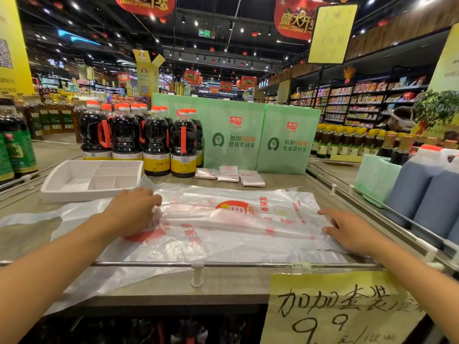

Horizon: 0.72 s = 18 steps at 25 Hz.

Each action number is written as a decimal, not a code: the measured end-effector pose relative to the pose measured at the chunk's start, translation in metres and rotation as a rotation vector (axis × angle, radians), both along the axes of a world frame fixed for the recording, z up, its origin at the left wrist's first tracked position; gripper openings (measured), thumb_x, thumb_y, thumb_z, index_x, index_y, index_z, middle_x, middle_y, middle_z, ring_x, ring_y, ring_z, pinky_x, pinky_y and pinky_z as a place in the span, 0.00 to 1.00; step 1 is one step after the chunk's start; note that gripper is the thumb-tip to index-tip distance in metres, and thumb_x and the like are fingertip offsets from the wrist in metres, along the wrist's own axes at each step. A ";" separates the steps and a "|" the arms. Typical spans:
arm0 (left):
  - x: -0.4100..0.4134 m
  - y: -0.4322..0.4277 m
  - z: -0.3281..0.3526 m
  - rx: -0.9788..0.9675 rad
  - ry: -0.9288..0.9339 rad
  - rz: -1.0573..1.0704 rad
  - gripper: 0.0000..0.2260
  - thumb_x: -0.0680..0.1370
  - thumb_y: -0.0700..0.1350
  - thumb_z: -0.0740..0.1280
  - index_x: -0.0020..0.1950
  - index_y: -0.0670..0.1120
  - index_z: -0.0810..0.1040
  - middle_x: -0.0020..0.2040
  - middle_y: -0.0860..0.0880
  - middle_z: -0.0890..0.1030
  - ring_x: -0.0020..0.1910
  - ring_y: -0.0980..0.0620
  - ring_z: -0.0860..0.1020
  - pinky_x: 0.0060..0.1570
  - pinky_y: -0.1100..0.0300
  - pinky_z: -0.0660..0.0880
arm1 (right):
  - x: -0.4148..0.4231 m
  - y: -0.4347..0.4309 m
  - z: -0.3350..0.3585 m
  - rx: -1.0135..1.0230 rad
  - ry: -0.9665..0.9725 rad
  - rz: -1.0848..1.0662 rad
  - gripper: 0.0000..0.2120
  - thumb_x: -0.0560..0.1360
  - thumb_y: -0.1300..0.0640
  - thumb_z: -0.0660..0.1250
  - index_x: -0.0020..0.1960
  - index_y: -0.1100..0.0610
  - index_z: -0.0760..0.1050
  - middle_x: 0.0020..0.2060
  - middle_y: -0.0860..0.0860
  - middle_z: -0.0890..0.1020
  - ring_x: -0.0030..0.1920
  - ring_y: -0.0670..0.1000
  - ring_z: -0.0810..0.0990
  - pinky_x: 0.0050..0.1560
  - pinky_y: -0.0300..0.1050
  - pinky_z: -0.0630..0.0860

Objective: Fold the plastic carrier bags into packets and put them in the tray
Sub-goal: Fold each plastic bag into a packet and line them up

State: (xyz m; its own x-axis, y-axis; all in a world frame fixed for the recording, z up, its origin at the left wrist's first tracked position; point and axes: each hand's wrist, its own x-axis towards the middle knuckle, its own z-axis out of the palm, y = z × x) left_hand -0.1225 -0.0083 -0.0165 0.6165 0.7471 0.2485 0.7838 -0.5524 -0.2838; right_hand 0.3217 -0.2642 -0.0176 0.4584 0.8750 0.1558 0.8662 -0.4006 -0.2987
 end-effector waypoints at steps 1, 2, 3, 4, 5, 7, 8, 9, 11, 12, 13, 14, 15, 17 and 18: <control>0.003 0.000 0.000 0.045 0.019 -0.036 0.20 0.80 0.44 0.63 0.71 0.57 0.72 0.66 0.53 0.74 0.65 0.50 0.72 0.61 0.54 0.70 | -0.002 0.000 0.001 -0.031 -0.042 -0.002 0.23 0.81 0.54 0.68 0.74 0.47 0.69 0.53 0.45 0.78 0.49 0.45 0.74 0.50 0.42 0.72; 0.007 -0.001 -0.001 0.062 -0.005 -0.095 0.23 0.79 0.40 0.62 0.73 0.57 0.72 0.70 0.53 0.73 0.69 0.50 0.69 0.66 0.53 0.67 | -0.002 0.001 0.002 -0.055 -0.111 -0.008 0.23 0.81 0.53 0.68 0.75 0.47 0.68 0.61 0.47 0.77 0.56 0.47 0.74 0.58 0.45 0.73; 0.012 -0.001 0.000 0.054 -0.044 -0.174 0.25 0.79 0.38 0.62 0.73 0.57 0.72 0.72 0.54 0.71 0.72 0.50 0.67 0.71 0.51 0.64 | -0.003 0.001 0.005 -0.083 -0.226 -0.013 0.23 0.81 0.51 0.67 0.75 0.46 0.68 0.68 0.48 0.74 0.64 0.49 0.73 0.66 0.48 0.72; 0.019 -0.002 0.001 0.013 -0.105 -0.261 0.23 0.80 0.40 0.62 0.73 0.58 0.72 0.74 0.54 0.70 0.75 0.49 0.64 0.75 0.48 0.60 | -0.005 0.001 0.006 -0.106 -0.371 -0.010 0.23 0.81 0.49 0.65 0.76 0.44 0.67 0.72 0.48 0.71 0.70 0.50 0.70 0.71 0.51 0.69; 0.027 -0.003 0.003 -0.086 -0.171 -0.339 0.20 0.82 0.46 0.61 0.73 0.58 0.73 0.76 0.54 0.69 0.77 0.49 0.62 0.77 0.47 0.56 | -0.009 0.002 0.009 -0.109 -0.495 0.018 0.23 0.82 0.47 0.63 0.77 0.43 0.65 0.75 0.47 0.68 0.74 0.51 0.67 0.74 0.53 0.65; 0.049 -0.014 0.009 -0.388 -0.255 -0.440 0.20 0.84 0.55 0.56 0.76 0.56 0.69 0.79 0.52 0.64 0.79 0.49 0.58 0.77 0.52 0.51 | -0.027 0.007 0.015 -0.086 -0.517 0.144 0.23 0.84 0.46 0.58 0.78 0.44 0.63 0.78 0.47 0.64 0.78 0.52 0.61 0.78 0.53 0.59; 0.062 -0.022 0.010 -0.492 -0.237 -0.465 0.21 0.86 0.55 0.56 0.79 0.54 0.67 0.80 0.52 0.61 0.80 0.50 0.56 0.76 0.56 0.50 | -0.042 0.011 0.019 -0.076 -0.423 0.237 0.23 0.85 0.46 0.57 0.79 0.45 0.62 0.79 0.47 0.62 0.79 0.51 0.59 0.78 0.52 0.57; 0.075 -0.028 0.009 -0.526 -0.189 -0.485 0.21 0.87 0.53 0.55 0.80 0.54 0.64 0.81 0.52 0.59 0.81 0.51 0.54 0.76 0.57 0.49 | -0.057 0.018 0.020 -0.077 -0.295 0.329 0.24 0.85 0.46 0.57 0.80 0.46 0.61 0.80 0.47 0.61 0.79 0.51 0.57 0.79 0.50 0.55; 0.097 -0.033 0.000 -0.453 -0.088 -0.494 0.21 0.87 0.53 0.53 0.81 0.55 0.62 0.82 0.52 0.59 0.81 0.51 0.54 0.78 0.51 0.48 | -0.083 0.034 0.015 -0.141 -0.162 0.449 0.25 0.86 0.45 0.55 0.81 0.48 0.59 0.80 0.47 0.60 0.80 0.50 0.55 0.80 0.49 0.51; 0.104 -0.032 -0.005 -0.413 -0.063 -0.477 0.21 0.87 0.54 0.52 0.80 0.56 0.63 0.81 0.52 0.60 0.80 0.50 0.55 0.79 0.47 0.48 | -0.089 0.041 0.009 -0.175 -0.171 0.459 0.25 0.86 0.44 0.53 0.81 0.48 0.60 0.80 0.48 0.60 0.80 0.51 0.56 0.81 0.50 0.51; 0.108 -0.029 -0.009 -0.394 -0.062 -0.446 0.20 0.87 0.55 0.52 0.79 0.56 0.65 0.80 0.53 0.63 0.80 0.50 0.57 0.79 0.44 0.50 | -0.091 0.047 0.004 -0.190 -0.183 0.444 0.24 0.86 0.43 0.52 0.79 0.49 0.64 0.79 0.49 0.63 0.79 0.52 0.59 0.80 0.52 0.54; 0.109 -0.025 -0.010 -0.388 -0.091 -0.426 0.19 0.87 0.55 0.51 0.77 0.57 0.68 0.78 0.53 0.67 0.78 0.50 0.62 0.77 0.43 0.54 | -0.091 0.051 0.001 -0.189 -0.164 0.415 0.23 0.86 0.43 0.52 0.76 0.50 0.69 0.76 0.50 0.69 0.76 0.54 0.65 0.78 0.55 0.59; 0.108 -0.022 -0.011 -0.393 -0.131 -0.419 0.18 0.86 0.55 0.52 0.74 0.56 0.71 0.74 0.53 0.71 0.74 0.49 0.67 0.74 0.45 0.60 | -0.090 0.051 0.002 -0.174 -0.097 0.387 0.22 0.85 0.41 0.52 0.70 0.51 0.74 0.70 0.51 0.75 0.70 0.55 0.71 0.74 0.57 0.65; 0.103 -0.016 -0.014 -0.428 -0.190 -0.414 0.18 0.86 0.56 0.52 0.70 0.54 0.74 0.69 0.53 0.74 0.67 0.49 0.73 0.67 0.49 0.69 | -0.089 0.048 0.008 -0.127 0.074 0.371 0.25 0.82 0.34 0.54 0.65 0.49 0.76 0.64 0.47 0.78 0.63 0.50 0.76 0.69 0.55 0.70; 0.100 -0.015 -0.017 -0.469 -0.214 -0.404 0.18 0.86 0.56 0.52 0.70 0.54 0.74 0.69 0.53 0.74 0.65 0.50 0.73 0.65 0.51 0.70 | -0.087 0.045 0.010 -0.126 0.127 0.388 0.28 0.78 0.29 0.55 0.66 0.46 0.76 0.64 0.44 0.78 0.63 0.47 0.75 0.69 0.53 0.70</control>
